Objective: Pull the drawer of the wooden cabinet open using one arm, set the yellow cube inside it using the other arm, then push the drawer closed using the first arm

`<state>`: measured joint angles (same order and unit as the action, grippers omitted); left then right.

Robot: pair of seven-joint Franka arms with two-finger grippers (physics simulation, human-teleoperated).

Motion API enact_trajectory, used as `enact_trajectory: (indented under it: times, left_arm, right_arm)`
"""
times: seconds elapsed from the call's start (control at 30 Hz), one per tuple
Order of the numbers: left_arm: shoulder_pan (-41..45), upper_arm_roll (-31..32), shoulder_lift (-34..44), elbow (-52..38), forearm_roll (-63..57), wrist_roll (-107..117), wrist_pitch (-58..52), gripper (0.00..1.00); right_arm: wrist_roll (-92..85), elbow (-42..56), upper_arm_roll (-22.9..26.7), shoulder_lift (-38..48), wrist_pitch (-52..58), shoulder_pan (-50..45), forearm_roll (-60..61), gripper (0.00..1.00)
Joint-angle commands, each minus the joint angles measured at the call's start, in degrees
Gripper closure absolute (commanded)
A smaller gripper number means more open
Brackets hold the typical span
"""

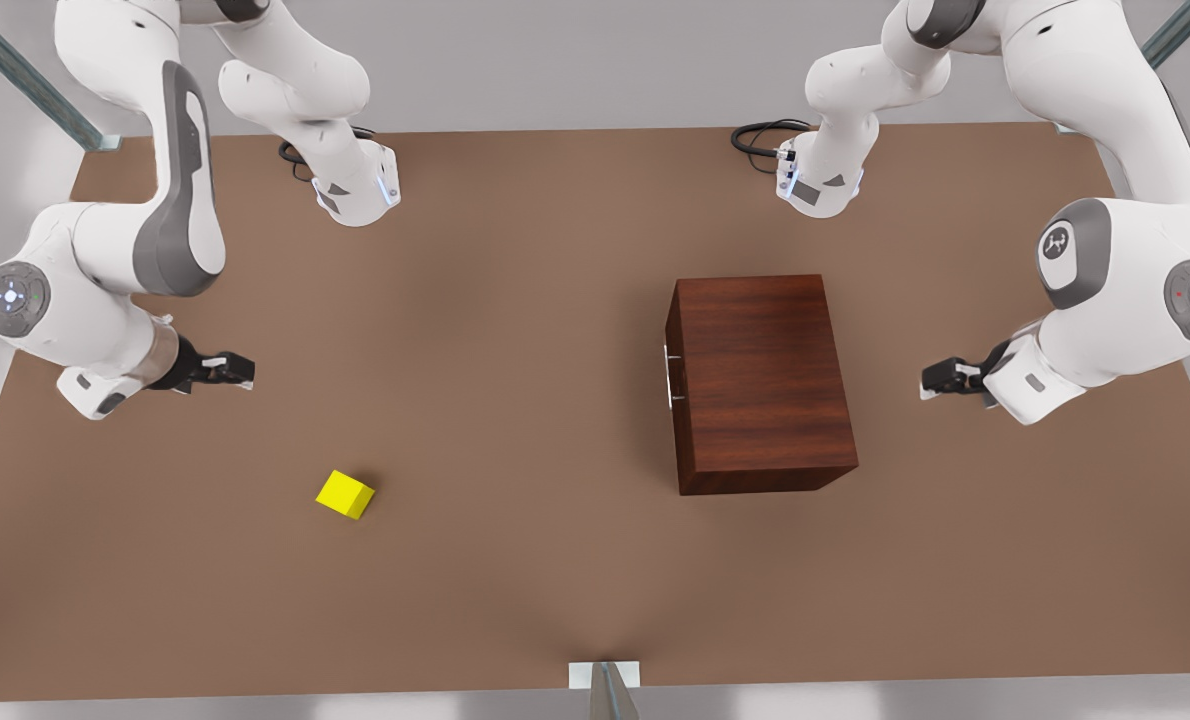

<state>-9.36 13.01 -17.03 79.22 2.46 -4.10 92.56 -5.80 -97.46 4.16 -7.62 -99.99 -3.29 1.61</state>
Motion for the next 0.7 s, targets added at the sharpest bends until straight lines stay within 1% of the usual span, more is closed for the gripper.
enact_trajectory:
  times: [0.0, 0.1, 0.13, 0.17, 0.2, 0.23, 0.3, 0.33, 0.4, 0.43, 0.47, 0.57, 0.63, 0.67]
  left_arm:
    - [0.57, 0.00, 0.07, 0.06, -0.44, 2.35, 1.66, 0.00]
    - [2.76, 0.17, -0.19, -1.52, -0.35, 5.41, 1.92, 0.00]
    - [8.12, 0.17, -0.81, -2.31, -1.84, 15.07, 1.66, 0.00]
    - [14.97, 0.09, -1.25, -2.57, -5.80, 21.84, 0.96, 0.00]
    - [22.70, 0.09, -2.39, -4.50, -6.24, 32.47, -0.10, 0.00]
    - [29.74, 0.09, -5.29, -7.93, -9.31, 42.05, -0.28, 0.00]
    - [38.71, 0.00, -10.21, -12.59, -11.86, 51.38, -0.19, 0.00]
    - [41.44, 0.00, -12.41, -13.74, -13.71, 53.67, -0.10, 0.00]
    - [42.58, 0.00, -12.41, -12.69, -14.50, 54.11, -0.28, 0.00]
    - [46.96, -0.61, -14.16, -9.35, -20.27, 61.36, -0.54, 0.00]
    - [48.82, -0.53, -17.94, -9.78, -26.98, 70.81, -0.63, 0.00]
    - [48.38, -0.88, -19.79, -9.87, -25.84, 67.92, -0.80, 0.00]
    - [46.80, -0.79, -19.62, -9.87, -25.14, 57.55, -3.26, 0.00]
    - [46.54, -0.79, -19.71, -9.25, -24.35, 57.63, -3.79, 0.00]
  right_arm:
    - [-2.73, 0.95, 0.06, -0.64, -1.96, 1.53, 0.15, 0.00]
    - [-2.73, 0.95, 0.15, -0.64, -1.96, 1.62, 0.24, 0.00]
    - [-2.73, 0.95, 0.15, -0.64, -1.96, 1.71, 0.33, 0.00]
    - [-2.73, 1.04, 0.15, -0.64, -1.96, 1.71, 0.33, 0.00]
    - [-2.73, 1.04, 0.15, -0.64, -1.96, 1.71, 0.33, 0.00]
    - [-2.73, 1.04, 0.15, -0.64, -1.87, 1.71, 0.33, 0.00]
    - [-2.64, 1.30, 0.24, -0.99, -1.87, 1.71, 0.59, 0.00]
    - [-2.64, 2.53, 0.24, -1.96, -1.35, 1.80, 0.59, 0.00]
    - [-2.73, 2.97, 0.33, -2.48, -1.17, 1.89, 0.68, 0.00]
    - [-2.64, 2.97, 0.33, -2.57, -1.17, 1.88, 0.68, 0.00]
    - [-2.64, 3.06, 0.33, -2.57, -1.17, 1.80, 0.68, 0.00]
    - [-2.64, 3.06, 0.33, -2.57, -1.17, 1.80, 0.68, 0.00]
    - [-2.64, 3.06, 0.33, -2.57, -1.17, 1.80, 0.68, 0.00]
    - [-2.64, 3.06, 0.33, -2.57, -1.17, 1.80, 0.68, 0.00]
